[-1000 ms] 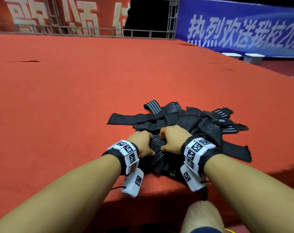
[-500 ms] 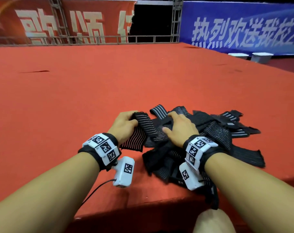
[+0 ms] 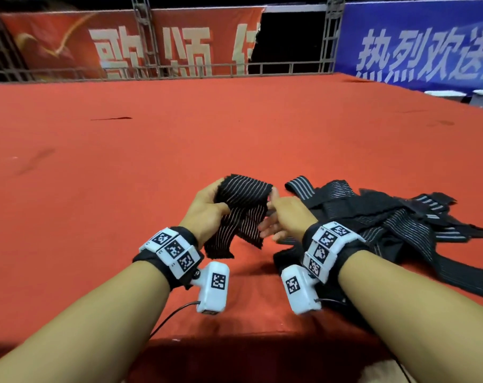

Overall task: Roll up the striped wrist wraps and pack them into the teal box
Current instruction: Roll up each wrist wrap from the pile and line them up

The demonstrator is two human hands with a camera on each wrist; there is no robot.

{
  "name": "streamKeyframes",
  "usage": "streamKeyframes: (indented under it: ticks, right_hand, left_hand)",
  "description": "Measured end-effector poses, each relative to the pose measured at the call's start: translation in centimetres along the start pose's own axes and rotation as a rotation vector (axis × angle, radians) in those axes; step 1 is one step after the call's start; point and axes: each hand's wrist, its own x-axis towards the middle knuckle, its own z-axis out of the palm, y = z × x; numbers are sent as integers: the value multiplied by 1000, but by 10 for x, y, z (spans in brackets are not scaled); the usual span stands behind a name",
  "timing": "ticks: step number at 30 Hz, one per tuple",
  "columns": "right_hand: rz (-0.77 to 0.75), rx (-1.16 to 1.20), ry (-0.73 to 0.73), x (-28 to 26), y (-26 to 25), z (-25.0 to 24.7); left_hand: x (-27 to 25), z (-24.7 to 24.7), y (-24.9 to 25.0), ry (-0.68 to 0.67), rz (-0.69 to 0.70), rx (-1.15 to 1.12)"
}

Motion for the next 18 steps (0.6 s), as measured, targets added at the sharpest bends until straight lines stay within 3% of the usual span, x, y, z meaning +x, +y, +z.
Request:
streamKeyframes:
  ticks: [3, 8, 10, 13, 15, 18]
  right_hand:
    - [-26, 120, -62, -1, -12, 15]
    - [-91, -32, -255, -5, -16, 45]
    - [-117, 18, -322, -9, -17, 59]
    - [-167, 3, -268, -8, -19, 72]
    - [-172, -87, -228, -6, -15, 76]
    - [-79, -204, -283, -8, 2, 79]
  left_hand:
    - [-7, -17, -1, 46, -1, 10]
    - [-13, -39, -12, 127, -57, -88]
    - [-13, -48, -15, 138, -40, -106]
    - [-12, -58, -23, 146, -56, -92]
    - [-16, -60, -32, 176, -140, -127]
    - [-29, -64, -64, 292, -327, -65]
